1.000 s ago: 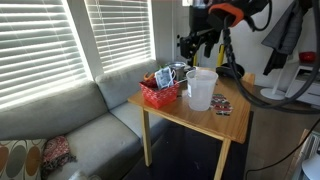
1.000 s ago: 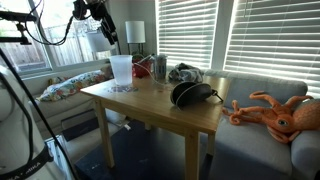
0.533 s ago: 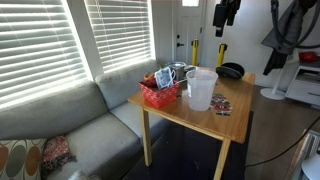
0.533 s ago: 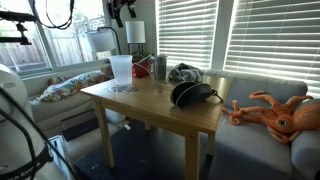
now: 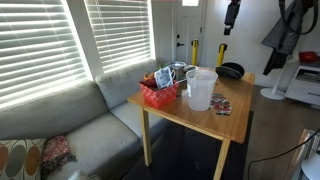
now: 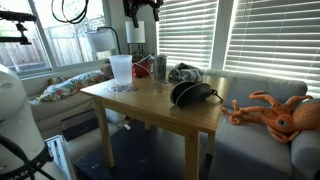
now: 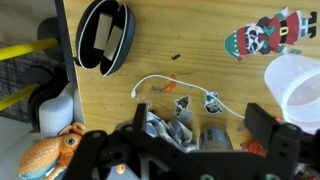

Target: Pick up the clear container and pour its contents onto the striped blue and white towel, put the clear container on the left side of the table

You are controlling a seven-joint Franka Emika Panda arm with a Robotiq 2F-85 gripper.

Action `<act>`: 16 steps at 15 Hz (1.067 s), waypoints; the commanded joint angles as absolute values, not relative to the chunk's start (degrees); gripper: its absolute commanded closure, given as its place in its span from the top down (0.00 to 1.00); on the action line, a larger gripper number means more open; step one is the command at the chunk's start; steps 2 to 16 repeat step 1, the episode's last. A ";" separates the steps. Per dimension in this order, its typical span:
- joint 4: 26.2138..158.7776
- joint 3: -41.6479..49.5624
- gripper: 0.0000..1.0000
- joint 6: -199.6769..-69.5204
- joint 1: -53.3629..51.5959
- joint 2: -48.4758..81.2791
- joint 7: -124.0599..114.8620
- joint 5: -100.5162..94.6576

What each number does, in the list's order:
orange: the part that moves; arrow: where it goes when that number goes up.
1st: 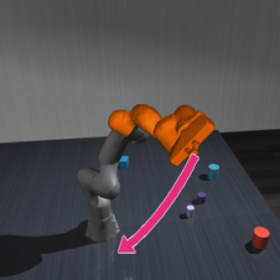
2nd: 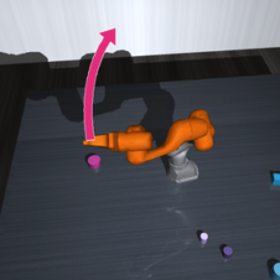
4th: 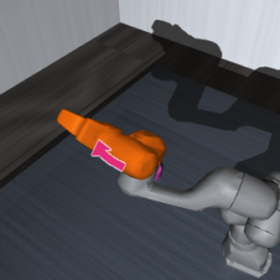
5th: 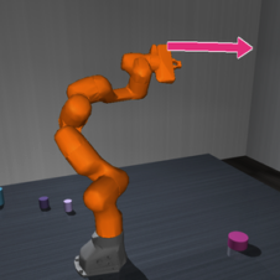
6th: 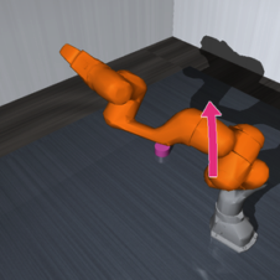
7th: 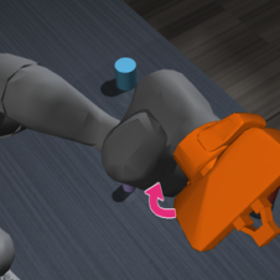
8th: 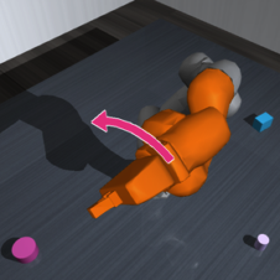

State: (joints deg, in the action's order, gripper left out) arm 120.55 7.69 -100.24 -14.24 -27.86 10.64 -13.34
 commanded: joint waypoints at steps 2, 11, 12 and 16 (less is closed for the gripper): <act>120.44 4.49 1.00 -100.47 -10.41 -27.53 12.01 -11.60; 120.44 4.49 1.00 -100.47 -10.41 -27.53 12.01 -11.60; 120.44 4.49 1.00 -100.47 -10.41 -27.53 12.01 -11.60; 120.44 4.49 1.00 -100.47 -10.41 -27.53 12.01 -11.60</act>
